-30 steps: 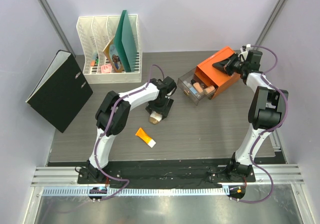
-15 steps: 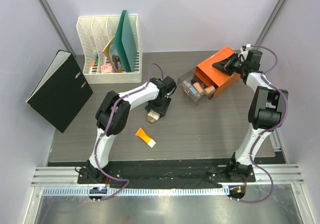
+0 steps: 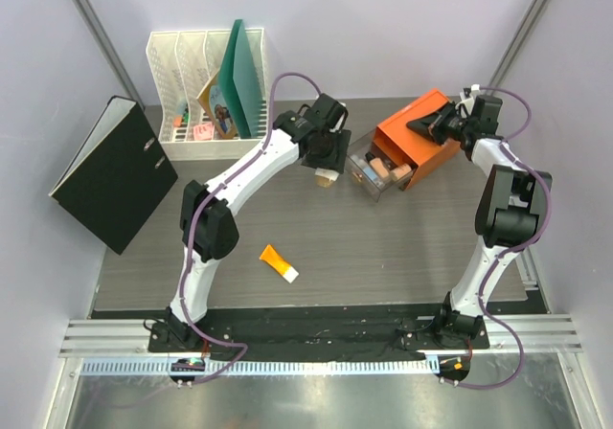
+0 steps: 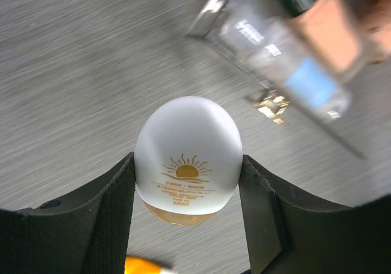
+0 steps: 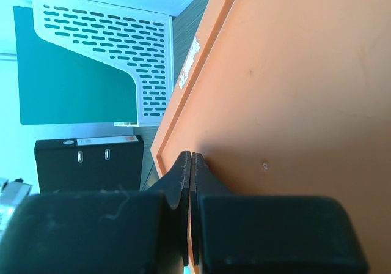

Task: Organize the makeup

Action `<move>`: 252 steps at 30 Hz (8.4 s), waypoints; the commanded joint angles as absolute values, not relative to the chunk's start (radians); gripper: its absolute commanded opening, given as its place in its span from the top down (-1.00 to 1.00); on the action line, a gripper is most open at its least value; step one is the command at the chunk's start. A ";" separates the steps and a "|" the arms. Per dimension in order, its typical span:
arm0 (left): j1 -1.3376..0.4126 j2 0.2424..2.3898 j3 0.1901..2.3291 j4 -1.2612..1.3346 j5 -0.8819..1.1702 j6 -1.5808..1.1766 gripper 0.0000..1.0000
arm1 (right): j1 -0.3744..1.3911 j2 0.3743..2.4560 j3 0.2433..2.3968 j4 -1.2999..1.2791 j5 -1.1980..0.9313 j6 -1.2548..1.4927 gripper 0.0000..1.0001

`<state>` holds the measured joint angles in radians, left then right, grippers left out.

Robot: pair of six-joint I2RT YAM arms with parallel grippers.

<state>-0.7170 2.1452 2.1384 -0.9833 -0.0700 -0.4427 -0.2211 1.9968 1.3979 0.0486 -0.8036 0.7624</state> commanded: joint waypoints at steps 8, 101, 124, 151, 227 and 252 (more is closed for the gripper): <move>-0.733 2.146 2.235 -0.680 0.210 -0.555 1.00 | -0.250 2.181 1.296 -0.224 -0.669 0.649 0.98; -0.710 2.210 1.712 -1.025 0.016 -0.583 -0.99 | -0.250 2.223 1.310 -0.227 -0.690 0.647 0.98; -0.724 2.149 1.535 -1.006 0.098 -0.592 0.04 | -0.250 2.263 1.339 -0.227 -0.690 0.657 0.98; -0.640 2.111 2.074 -0.568 0.471 -0.721 1.00 | -0.249 2.257 1.335 -0.233 -0.689 0.655 0.98; -0.632 2.434 2.037 0.116 0.699 -1.282 1.00 | -0.249 2.249 1.312 -0.235 -0.696 0.647 0.98; -0.557 2.179 1.821 0.176 0.666 -1.137 0.75 | -0.250 2.056 1.275 -0.177 -0.675 0.627 0.98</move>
<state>-0.6003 2.3650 1.8496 0.1593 0.6495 -1.2736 -0.2176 1.9999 1.4136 0.0555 -0.8345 0.7574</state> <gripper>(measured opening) 0.066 0.014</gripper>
